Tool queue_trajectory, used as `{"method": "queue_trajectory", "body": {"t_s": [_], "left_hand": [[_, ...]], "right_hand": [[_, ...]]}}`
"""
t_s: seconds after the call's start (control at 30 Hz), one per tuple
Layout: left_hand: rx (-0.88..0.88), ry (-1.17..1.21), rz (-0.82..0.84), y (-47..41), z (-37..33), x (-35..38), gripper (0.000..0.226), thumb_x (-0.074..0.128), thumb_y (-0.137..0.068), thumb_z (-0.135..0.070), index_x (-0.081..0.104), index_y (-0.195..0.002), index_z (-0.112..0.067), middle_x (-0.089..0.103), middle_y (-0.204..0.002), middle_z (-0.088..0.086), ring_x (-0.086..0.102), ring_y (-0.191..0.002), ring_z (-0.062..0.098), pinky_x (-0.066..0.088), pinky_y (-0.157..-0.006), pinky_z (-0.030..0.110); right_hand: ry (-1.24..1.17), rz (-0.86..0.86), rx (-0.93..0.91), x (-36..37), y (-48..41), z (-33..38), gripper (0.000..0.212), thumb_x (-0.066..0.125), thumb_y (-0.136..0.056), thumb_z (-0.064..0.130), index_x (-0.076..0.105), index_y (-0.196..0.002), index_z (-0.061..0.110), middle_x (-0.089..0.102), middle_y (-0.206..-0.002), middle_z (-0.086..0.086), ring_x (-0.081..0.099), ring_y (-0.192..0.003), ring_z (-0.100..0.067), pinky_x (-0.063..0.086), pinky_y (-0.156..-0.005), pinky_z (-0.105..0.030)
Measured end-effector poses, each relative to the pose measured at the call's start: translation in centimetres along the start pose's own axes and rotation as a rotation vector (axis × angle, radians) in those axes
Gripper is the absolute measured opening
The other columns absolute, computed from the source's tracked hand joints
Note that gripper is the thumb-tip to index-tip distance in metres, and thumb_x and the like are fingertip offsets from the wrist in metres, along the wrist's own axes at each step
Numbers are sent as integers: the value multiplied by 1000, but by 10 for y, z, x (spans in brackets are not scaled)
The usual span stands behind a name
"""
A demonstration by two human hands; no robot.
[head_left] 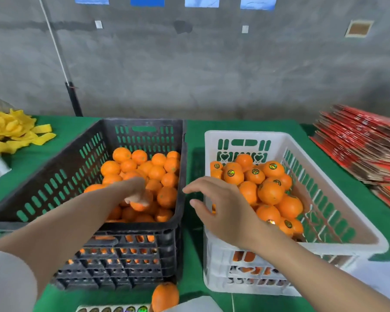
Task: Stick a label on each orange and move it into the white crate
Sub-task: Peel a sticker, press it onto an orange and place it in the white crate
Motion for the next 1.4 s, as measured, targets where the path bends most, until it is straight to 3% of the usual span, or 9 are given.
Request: {"method": "queue_trajectory", "body": {"t_s": [0.13,0.23,0.4,0.6,0.8,0.9,1.0,1.13,1.4], "left_hand": [[71,503,-304,35,4,-36,46,74,-71,-33,52,-99,-4,59,-81,8,58,-71,22,51,-57,35],[129,1045,-464,74,14,-50,57,79,-72,-19,49,-119,-9,58,-101,9,60,-74,15,54,-53,24],[418,1134,-563,161,1,-34,54,82,-70,-21,58,-118,-20,67,-103,2,65,-92,19,52,-75,33],[625,1043,-278,228,-43,25,65,85,-49,-51,58,-107,-35,68,-99,-12,64,-93,5,51,-77,20],[437,934,0,216,-76,105,46,83,-64,-34,60,-104,-32,66,-104,-7,62,-100,15,50,-94,39],[450,847,223,213,-85,114,62,70,-63,-42,53,-122,-32,45,-125,-19,43,-120,-1,35,-107,28],[495,891,301,214,-85,101,46,67,-57,-43,62,-98,-24,62,-95,-14,57,-79,-15,43,-75,5],[514,1003,212,202,-67,91,75,68,-50,-51,61,-94,8,61,-86,12,57,-80,21,43,-79,32],[531,1197,295,203,-55,75,53,81,-42,-51,74,-82,-17,75,-83,-5,71,-80,9,55,-70,18]], "right_hand": [[-70,36,16,2,28,7,23,59,-89,8,64,-111,6,66,-101,-4,47,-88,3,35,-77,0],[-158,121,69,13,63,4,22,60,-88,10,65,-109,7,67,-97,-3,52,-84,-1,44,-74,-8],[5,518,305,56,116,-42,20,56,-91,15,62,-107,4,64,-101,-10,55,-82,-13,35,-63,-9],[25,831,684,97,163,-81,60,69,-78,42,43,-125,15,49,-112,1,46,-97,-13,36,-76,-24],[-128,577,718,100,165,-68,45,66,-75,1,50,-118,8,56,-113,-6,55,-102,-20,48,-86,-33],[-426,416,658,76,152,-50,34,66,-77,-6,52,-108,-8,53,-92,-14,53,-78,-22,50,-65,-37],[-490,312,629,53,143,-38,18,66,-76,-2,53,-75,11,48,-69,3,43,-60,-6,38,-55,-19],[-589,376,590,21,145,-35,29,63,-80,-9,61,-76,20,63,-75,5,59,-67,-1,44,-60,-16],[-570,436,499,-10,141,-24,19,74,-77,1,74,-85,19,71,-75,9,65,-71,-1,50,-67,-17]]}}
Point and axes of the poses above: each hand's wrist, its own y-axis away from the middle knuckle, its own x-axis out of the palm, z = x × y, the point moved 2 cm from there along -y, towards the middle knuckle
